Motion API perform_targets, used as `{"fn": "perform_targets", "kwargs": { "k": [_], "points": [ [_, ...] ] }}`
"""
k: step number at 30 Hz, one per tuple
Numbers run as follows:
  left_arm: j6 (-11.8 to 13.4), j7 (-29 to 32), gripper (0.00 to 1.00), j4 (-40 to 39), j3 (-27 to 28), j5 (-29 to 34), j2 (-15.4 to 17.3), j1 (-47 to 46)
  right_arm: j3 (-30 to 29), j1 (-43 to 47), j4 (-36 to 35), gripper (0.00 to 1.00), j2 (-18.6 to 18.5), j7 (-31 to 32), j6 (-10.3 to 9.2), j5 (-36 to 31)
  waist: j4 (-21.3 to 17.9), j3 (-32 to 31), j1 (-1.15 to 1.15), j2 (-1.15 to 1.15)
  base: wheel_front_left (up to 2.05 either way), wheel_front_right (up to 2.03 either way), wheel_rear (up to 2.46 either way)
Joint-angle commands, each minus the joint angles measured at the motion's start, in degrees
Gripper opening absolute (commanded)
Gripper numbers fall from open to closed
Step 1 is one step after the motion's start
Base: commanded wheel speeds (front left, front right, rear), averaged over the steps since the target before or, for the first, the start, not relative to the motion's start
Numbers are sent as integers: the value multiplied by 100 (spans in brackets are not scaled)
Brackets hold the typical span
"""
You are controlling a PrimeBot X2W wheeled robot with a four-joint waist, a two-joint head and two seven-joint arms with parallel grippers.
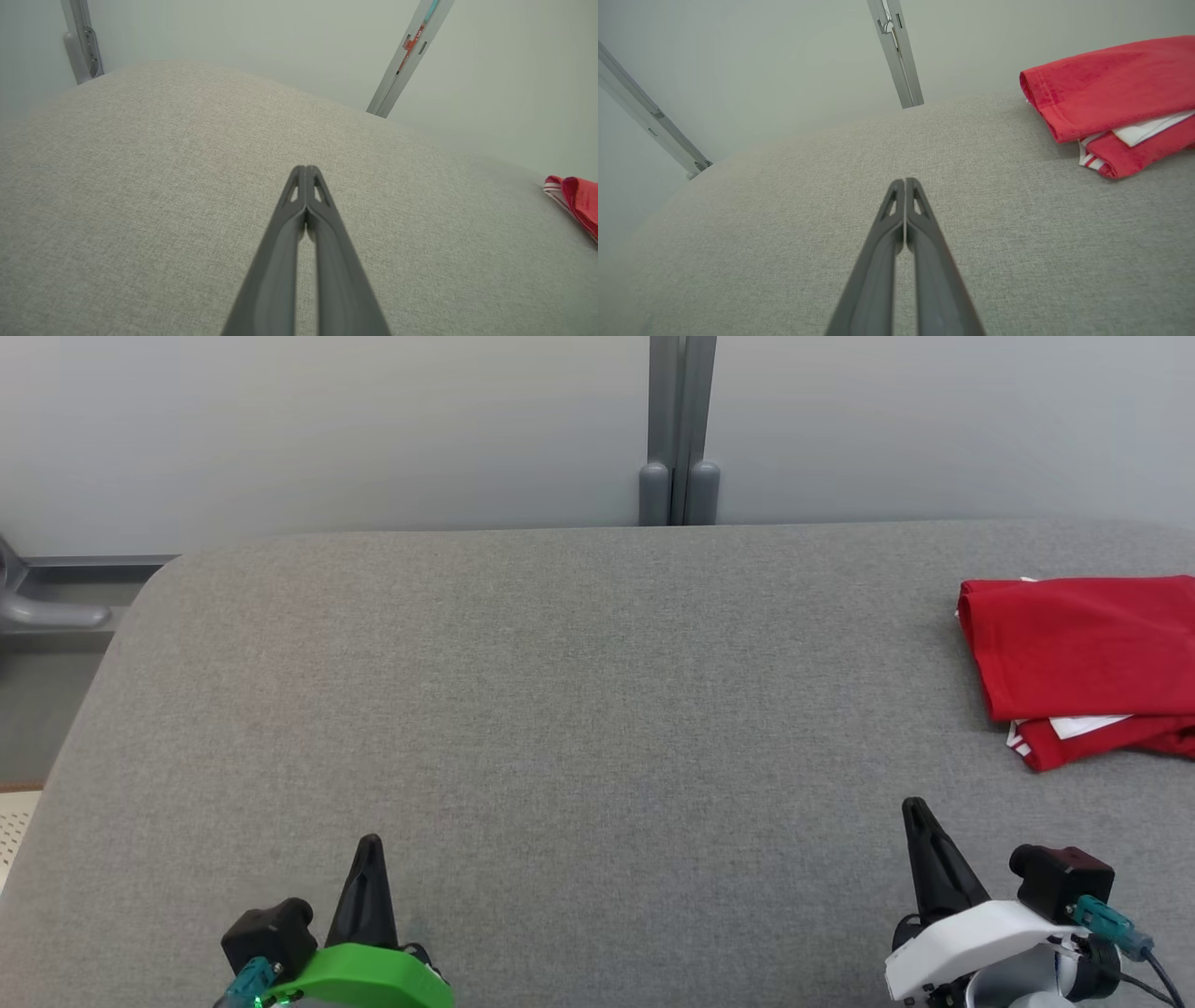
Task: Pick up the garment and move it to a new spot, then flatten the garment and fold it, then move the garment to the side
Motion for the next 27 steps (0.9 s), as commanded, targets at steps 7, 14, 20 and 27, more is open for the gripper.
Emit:
{"fn": "perform_targets", "kwargs": {
  "k": [7,14,20,27],
  "points": [
    [-164,186,0,-105,207,-803,52,-133,-84,-201,-53,0,-58,144,-1,892,-19,6,0,0,0,0,0],
    [-281,343,0,-108,349,-1406,73,-195,-141,-268,-32,0,-77,264,-2,1564,-36,11,0,0,0,0,0],
    [-375,474,0,-117,471,-1899,88,-245,-191,-314,-15,0,-90,365,-2,2108,-51,16,0,0,0,0,0],
    [-475,617,0,-142,602,-2413,101,-287,-249,-372,1,0,-100,476,-3,2684,-69,22,0,0,0,0,0]
  ]
}}
